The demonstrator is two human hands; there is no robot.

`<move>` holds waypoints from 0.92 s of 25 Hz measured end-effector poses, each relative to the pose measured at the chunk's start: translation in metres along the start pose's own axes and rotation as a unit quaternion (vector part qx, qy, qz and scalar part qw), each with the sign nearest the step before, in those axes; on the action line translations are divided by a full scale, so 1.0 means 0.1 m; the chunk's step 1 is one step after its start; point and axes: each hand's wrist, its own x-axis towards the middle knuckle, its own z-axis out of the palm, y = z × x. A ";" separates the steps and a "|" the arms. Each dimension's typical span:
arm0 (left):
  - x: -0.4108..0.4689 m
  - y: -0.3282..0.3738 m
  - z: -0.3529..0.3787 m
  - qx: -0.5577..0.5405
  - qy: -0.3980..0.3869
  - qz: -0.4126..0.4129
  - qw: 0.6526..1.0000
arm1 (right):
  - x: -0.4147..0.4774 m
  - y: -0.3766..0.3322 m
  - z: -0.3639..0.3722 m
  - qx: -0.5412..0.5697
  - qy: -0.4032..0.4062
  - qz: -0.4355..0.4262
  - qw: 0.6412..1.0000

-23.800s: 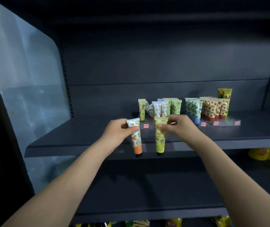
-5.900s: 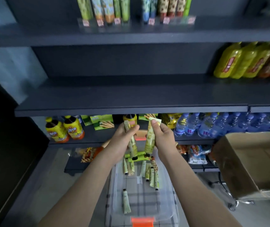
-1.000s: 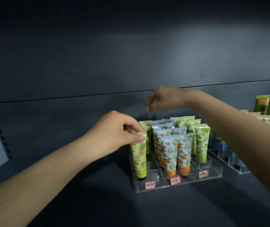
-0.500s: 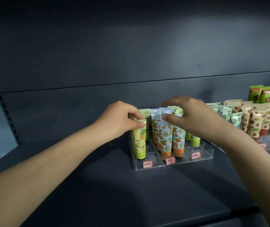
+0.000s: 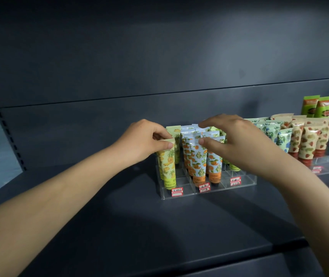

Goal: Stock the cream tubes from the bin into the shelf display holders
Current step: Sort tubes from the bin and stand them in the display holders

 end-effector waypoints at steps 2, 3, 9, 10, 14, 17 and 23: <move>0.00 -0.01 0.00 0.010 0.006 0.003 1.000 | 0.00 0.00 0.01 -0.001 -0.004 0.000 1.000; -0.01 -0.01 0.00 0.012 0.007 0.004 1.000 | 0.01 0.01 0.01 -0.003 -0.006 0.000 1.000; -0.01 0.00 -0.01 0.009 0.005 0.017 1.000 | 0.00 0.02 0.01 0.000 -0.008 0.000 1.000; -0.01 0.01 -0.01 0.007 0.002 0.018 1.000 | 0.00 0.02 0.02 0.001 -0.008 0.001 1.000; -0.05 0.05 -0.01 -0.010 0.005 0.021 1.000 | -0.04 0.04 0.02 -0.001 -0.010 0.005 1.000; -0.06 0.06 -0.05 -0.016 0.018 0.019 1.000 | -0.05 0.06 0.02 0.003 -0.009 0.010 1.000; -0.13 0.08 -0.10 -0.018 0.041 0.008 0.999 | -0.07 0.02 -0.01 -0.003 -0.002 0.013 1.000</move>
